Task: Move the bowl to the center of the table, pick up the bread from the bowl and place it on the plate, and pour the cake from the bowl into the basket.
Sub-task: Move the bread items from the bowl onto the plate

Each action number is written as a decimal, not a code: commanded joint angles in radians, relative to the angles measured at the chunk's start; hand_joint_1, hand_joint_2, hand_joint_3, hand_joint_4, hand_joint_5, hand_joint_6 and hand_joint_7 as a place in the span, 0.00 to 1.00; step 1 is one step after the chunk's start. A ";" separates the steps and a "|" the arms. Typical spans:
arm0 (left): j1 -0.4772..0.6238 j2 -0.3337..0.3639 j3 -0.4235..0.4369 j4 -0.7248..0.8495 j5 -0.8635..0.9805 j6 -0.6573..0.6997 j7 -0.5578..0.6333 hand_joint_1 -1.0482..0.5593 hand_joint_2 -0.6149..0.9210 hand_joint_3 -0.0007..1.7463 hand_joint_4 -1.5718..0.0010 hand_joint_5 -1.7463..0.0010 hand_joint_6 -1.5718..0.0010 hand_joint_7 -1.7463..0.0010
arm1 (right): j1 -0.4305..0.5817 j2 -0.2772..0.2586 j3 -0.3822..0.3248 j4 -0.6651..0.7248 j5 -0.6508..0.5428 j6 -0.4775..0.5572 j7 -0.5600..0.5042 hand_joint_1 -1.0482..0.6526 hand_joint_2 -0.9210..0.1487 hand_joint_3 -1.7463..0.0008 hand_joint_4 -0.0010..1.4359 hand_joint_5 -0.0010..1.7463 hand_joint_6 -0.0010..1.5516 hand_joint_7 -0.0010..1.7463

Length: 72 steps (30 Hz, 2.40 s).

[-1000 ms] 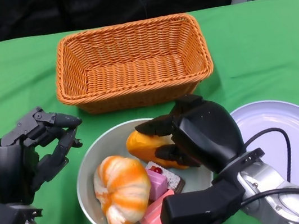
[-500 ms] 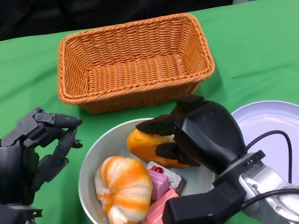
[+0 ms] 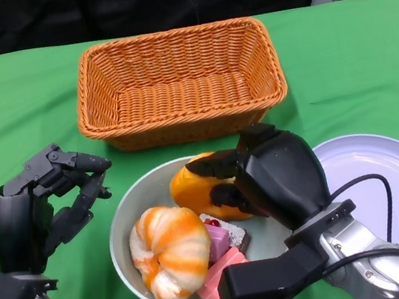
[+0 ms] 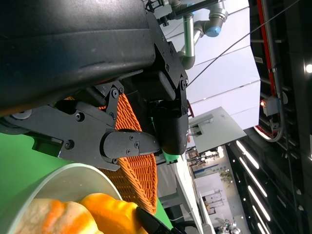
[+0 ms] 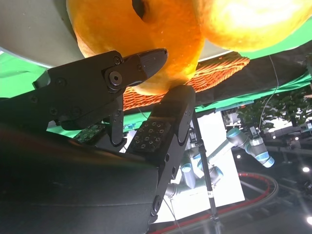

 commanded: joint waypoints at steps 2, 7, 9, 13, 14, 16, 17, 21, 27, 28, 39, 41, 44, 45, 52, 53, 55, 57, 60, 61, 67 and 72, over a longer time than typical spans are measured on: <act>0.006 0.016 0.002 0.016 0.002 -0.020 0.017 0.56 1.00 0.21 0.48 0.19 0.44 0.42 | -0.027 -0.010 -0.013 0.015 0.007 0.004 -0.023 0.51 0.10 1.00 0.55 0.68 0.77 0.02; 0.007 0.014 0.001 0.016 -0.003 -0.019 0.012 0.56 1.00 0.22 0.48 0.19 0.44 0.42 | -0.042 -0.015 -0.021 0.030 0.014 -0.017 -0.052 0.51 0.10 1.00 0.55 0.68 0.77 0.02; 0.011 0.012 0.000 0.012 0.000 -0.016 0.017 0.55 1.00 0.21 0.48 0.19 0.44 0.43 | -0.064 -0.023 -0.034 0.050 0.020 -0.042 -0.088 0.51 0.13 1.00 0.56 0.67 0.78 0.02; 0.011 0.011 0.001 0.016 0.015 -0.023 0.039 0.55 1.00 0.21 0.48 0.18 0.43 0.43 | -0.080 -0.033 -0.042 0.058 0.028 -0.066 -0.097 0.50 0.13 1.00 0.55 0.67 0.77 0.02; 0.010 0.011 0.000 0.017 0.017 -0.024 0.043 0.55 1.00 0.21 0.48 0.18 0.43 0.44 | -0.081 -0.034 -0.044 0.057 0.030 -0.070 -0.096 0.50 0.13 1.00 0.55 0.67 0.77 0.02; 0.007 0.010 -0.002 0.021 0.007 -0.023 0.034 0.56 1.00 0.21 0.48 0.18 0.43 0.44 | -0.087 -0.034 -0.047 0.061 0.026 -0.074 -0.116 0.50 0.14 1.00 0.56 0.66 0.78 0.02; 0.006 0.011 -0.003 0.023 0.007 -0.023 0.033 0.56 1.00 0.21 0.48 0.18 0.43 0.44 | -0.091 -0.034 -0.047 0.066 0.022 -0.078 -0.131 0.50 0.15 1.00 0.57 0.66 0.78 0.02; 0.001 0.011 -0.003 0.034 0.002 -0.027 0.029 0.57 1.00 0.22 0.48 0.18 0.43 0.44 | -0.105 -0.029 -0.053 0.081 0.025 -0.088 -0.171 0.50 0.15 1.00 0.58 0.69 0.79 0.03; -0.003 0.012 -0.003 0.046 0.001 -0.030 0.031 0.56 1.00 0.22 0.47 0.19 0.43 0.43 | -0.113 -0.036 -0.064 0.077 0.046 -0.114 -0.165 0.50 0.13 1.00 0.57 0.66 0.79 0.02; -0.003 0.011 -0.002 0.047 -0.003 -0.031 0.028 0.56 1.00 0.22 0.47 0.19 0.43 0.43 | -0.113 -0.037 -0.065 0.075 0.049 -0.115 -0.161 0.50 0.13 1.00 0.57 0.66 0.79 0.02; 0.003 0.009 -0.008 0.042 -0.006 -0.023 0.027 0.56 1.00 0.22 0.47 0.19 0.43 0.45 | -0.110 -0.035 -0.071 0.080 0.061 -0.129 -0.164 0.50 0.12 1.00 0.58 0.64 0.79 0.03; 0.002 0.010 -0.009 0.044 -0.002 -0.027 0.032 0.56 1.00 0.22 0.47 0.19 0.42 0.45 | -0.104 -0.033 -0.073 0.072 0.067 -0.130 -0.153 0.50 0.12 1.00 0.59 0.63 0.78 0.03; 0.000 0.013 -0.012 0.047 -0.001 -0.034 0.030 0.56 1.00 0.22 0.47 0.19 0.43 0.44 | -0.095 -0.028 -0.073 0.055 0.067 -0.129 -0.155 0.50 0.09 0.99 0.57 0.63 0.76 0.02; 0.000 0.013 -0.012 0.047 -0.004 -0.033 0.027 0.56 1.00 0.23 0.48 0.19 0.43 0.44 | -0.088 -0.027 -0.072 0.038 0.067 -0.128 -0.149 0.49 0.09 0.99 0.57 0.63 0.75 0.01; -0.002 0.019 -0.014 0.052 0.005 -0.029 0.037 0.55 1.00 0.22 0.48 0.20 0.43 0.45 | 0.013 -0.019 -0.073 -0.186 0.091 -0.077 0.002 0.39 0.07 1.00 0.45 0.49 0.55 0.00; -0.002 0.019 -0.014 0.052 0.002 -0.025 0.034 0.56 1.00 0.22 0.47 0.20 0.42 0.46 | 0.032 -0.020 -0.074 -0.232 0.089 -0.060 0.039 0.38 0.07 1.00 0.45 0.45 0.52 0.00; -0.002 0.017 -0.015 0.049 -0.007 -0.021 0.023 0.56 1.00 0.22 0.47 0.20 0.42 0.46 | 0.073 -0.019 -0.075 -0.328 0.090 -0.020 0.123 0.36 0.06 1.00 0.43 0.35 0.48 0.00; -0.002 0.018 -0.016 0.050 -0.003 -0.023 0.028 0.56 1.00 0.22 0.47 0.18 0.42 0.47 | 0.112 -0.023 -0.073 -0.423 0.091 0.022 0.222 0.35 0.04 1.00 0.42 0.27 0.44 0.00; -0.001 0.017 -0.017 0.048 -0.003 -0.017 0.028 0.56 1.00 0.22 0.50 0.13 0.42 0.46 | 0.158 -0.025 -0.067 -0.530 0.061 0.088 0.335 0.32 0.03 1.00 0.42 0.17 0.40 0.00; -0.001 0.016 -0.018 0.046 -0.008 -0.015 0.023 0.56 1.00 0.23 0.51 0.12 0.42 0.46 | 0.172 -0.024 -0.063 -0.563 0.044 0.115 0.373 0.31 0.03 1.00 0.42 0.16 0.39 0.00; -0.001 0.009 -0.014 0.041 -0.042 -0.002 -0.015 0.56 1.00 0.23 0.51 0.15 0.42 0.48 | 0.202 -0.025 -0.046 -0.650 -0.040 0.199 0.481 0.27 0.03 1.00 0.42 0.10 0.36 0.00; 0.001 0.013 -0.016 0.038 -0.034 -0.009 -0.008 0.56 1.00 0.22 0.49 0.19 0.41 0.48 | 0.203 -0.028 -0.033 -0.655 -0.111 0.235 0.513 0.26 0.02 1.00 0.43 0.08 0.38 0.01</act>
